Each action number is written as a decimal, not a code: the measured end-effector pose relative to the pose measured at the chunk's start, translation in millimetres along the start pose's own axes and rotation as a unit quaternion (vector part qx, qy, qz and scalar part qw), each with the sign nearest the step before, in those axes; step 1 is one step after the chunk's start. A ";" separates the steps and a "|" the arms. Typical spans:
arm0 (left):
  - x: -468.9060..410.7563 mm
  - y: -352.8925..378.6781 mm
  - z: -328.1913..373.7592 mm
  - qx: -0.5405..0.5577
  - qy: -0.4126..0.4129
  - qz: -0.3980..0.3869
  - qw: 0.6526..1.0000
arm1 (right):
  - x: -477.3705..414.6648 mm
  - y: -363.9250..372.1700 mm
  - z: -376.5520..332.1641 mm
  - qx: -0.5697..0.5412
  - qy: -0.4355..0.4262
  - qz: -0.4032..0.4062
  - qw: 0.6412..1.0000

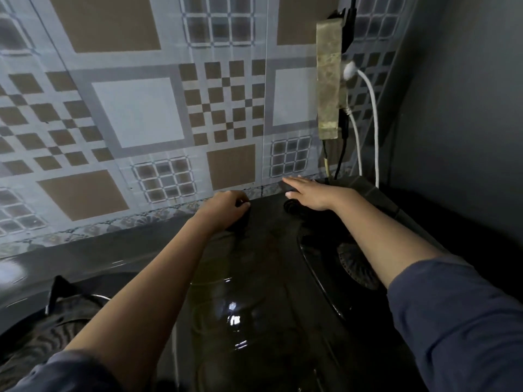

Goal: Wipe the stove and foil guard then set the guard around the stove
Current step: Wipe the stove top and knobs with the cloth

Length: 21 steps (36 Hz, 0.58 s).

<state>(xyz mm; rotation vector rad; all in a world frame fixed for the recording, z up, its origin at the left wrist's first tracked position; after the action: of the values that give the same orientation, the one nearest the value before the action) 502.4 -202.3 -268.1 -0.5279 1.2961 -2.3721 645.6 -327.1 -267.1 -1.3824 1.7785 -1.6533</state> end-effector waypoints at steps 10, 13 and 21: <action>-19.5 13.0 25.7 0.003 0.026 -0.020 0.999 | 0.5 -14.5 42.5 -0.057 0.070 0.051 0.995; -21.3 14.3 26.4 0.002 0.028 -0.025 0.999 | 2.5 -17.6 51.4 -0.081 0.100 0.082 0.988; -16.0 15.0 24.5 0.006 0.036 -0.023 0.999 | 3.7 -15.7 61.4 -0.089 0.184 0.138 0.969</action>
<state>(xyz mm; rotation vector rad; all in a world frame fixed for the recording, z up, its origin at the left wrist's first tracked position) 530.5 -219.2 -270.8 -0.4773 1.3142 -2.4552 698.5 -362.2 -267.7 -0.8738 2.2554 -1.7088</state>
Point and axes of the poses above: each hand's wrist, its own x-axis away from the middle knuckle, its own y-axis out of the palm, z = x × y, the point moved 5 cm from there along -x, towards the middle knuckle, and after that the axes turned 4 degrees about x, right-handed, at the moved point
